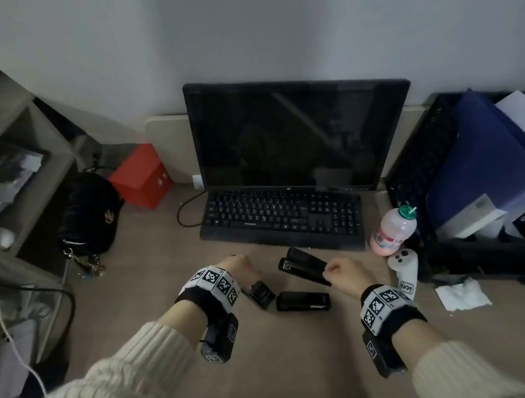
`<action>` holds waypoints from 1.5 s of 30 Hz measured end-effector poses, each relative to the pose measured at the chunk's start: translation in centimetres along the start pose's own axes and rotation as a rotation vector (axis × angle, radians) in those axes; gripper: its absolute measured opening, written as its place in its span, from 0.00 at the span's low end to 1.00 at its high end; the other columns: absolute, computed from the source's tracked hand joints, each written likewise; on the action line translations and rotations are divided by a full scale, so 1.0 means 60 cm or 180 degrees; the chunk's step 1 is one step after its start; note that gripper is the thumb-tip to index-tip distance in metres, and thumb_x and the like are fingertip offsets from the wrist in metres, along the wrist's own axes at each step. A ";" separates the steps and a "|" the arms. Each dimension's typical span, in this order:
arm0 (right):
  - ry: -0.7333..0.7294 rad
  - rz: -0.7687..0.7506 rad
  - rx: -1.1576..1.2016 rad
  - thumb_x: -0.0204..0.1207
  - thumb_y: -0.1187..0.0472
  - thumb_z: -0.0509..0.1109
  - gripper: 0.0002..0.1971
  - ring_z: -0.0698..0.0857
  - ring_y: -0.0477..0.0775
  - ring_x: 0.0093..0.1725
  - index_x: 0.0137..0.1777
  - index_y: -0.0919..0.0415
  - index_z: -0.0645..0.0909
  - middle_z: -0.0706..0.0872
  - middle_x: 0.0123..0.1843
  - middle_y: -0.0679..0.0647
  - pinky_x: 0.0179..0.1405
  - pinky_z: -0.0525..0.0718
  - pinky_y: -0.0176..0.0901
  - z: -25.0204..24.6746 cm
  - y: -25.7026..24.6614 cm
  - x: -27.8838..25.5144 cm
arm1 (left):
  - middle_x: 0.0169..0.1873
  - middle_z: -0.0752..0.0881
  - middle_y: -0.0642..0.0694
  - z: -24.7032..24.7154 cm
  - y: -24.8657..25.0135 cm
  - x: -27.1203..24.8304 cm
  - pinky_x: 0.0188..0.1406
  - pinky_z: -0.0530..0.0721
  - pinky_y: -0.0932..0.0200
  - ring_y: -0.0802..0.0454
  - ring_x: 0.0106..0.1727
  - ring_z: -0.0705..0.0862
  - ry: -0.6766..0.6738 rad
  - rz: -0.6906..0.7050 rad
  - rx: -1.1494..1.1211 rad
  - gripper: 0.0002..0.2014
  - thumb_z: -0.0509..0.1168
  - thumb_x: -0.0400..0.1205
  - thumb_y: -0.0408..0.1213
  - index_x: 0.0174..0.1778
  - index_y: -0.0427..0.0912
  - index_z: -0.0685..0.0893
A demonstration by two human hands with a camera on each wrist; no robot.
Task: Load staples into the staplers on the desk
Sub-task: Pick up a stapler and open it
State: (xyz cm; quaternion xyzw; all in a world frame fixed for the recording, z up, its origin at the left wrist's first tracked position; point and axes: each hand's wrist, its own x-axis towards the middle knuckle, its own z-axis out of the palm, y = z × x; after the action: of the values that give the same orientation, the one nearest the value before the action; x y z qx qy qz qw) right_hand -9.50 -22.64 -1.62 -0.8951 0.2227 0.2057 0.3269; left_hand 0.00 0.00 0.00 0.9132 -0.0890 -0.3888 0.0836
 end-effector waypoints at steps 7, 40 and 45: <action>-0.0990 -0.0187 -0.0465 0.73 0.53 0.72 0.25 0.80 0.55 0.67 0.72 0.49 0.77 0.80 0.69 0.54 0.69 0.76 0.44 0.061 0.010 -0.006 | 0.56 0.85 0.41 0.041 -0.016 0.029 0.54 0.89 0.47 0.40 0.56 0.88 -0.0132 -0.0118 -0.0679 0.23 0.62 0.80 0.46 0.72 0.45 0.74; 0.0021 -0.0485 -0.0311 0.75 0.41 0.69 0.13 0.85 0.52 0.42 0.42 0.50 0.80 0.83 0.37 0.46 0.42 0.82 0.44 0.093 0.010 0.011 | 0.67 0.71 0.36 0.078 -0.055 0.035 0.61 0.84 0.42 0.35 0.60 0.82 0.0446 0.0257 -0.0058 0.32 0.65 0.82 0.54 0.80 0.60 0.58; 0.1235 -0.1317 -0.0504 0.73 0.56 0.72 0.21 0.79 0.56 0.59 0.66 0.53 0.76 0.81 0.60 0.49 0.59 0.76 0.49 0.070 -0.003 0.030 | 0.67 0.74 0.37 0.075 -0.053 0.033 0.58 0.84 0.46 0.36 0.59 0.84 0.0553 0.0175 -0.0064 0.41 0.65 0.82 0.55 0.84 0.64 0.45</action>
State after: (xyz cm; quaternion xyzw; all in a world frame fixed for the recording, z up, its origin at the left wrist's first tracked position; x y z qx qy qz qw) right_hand -8.87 -20.12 -5.42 -0.9668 0.0771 -0.0235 0.2424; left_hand -1.60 2.26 -5.17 0.9398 -0.1025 -0.3066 0.1107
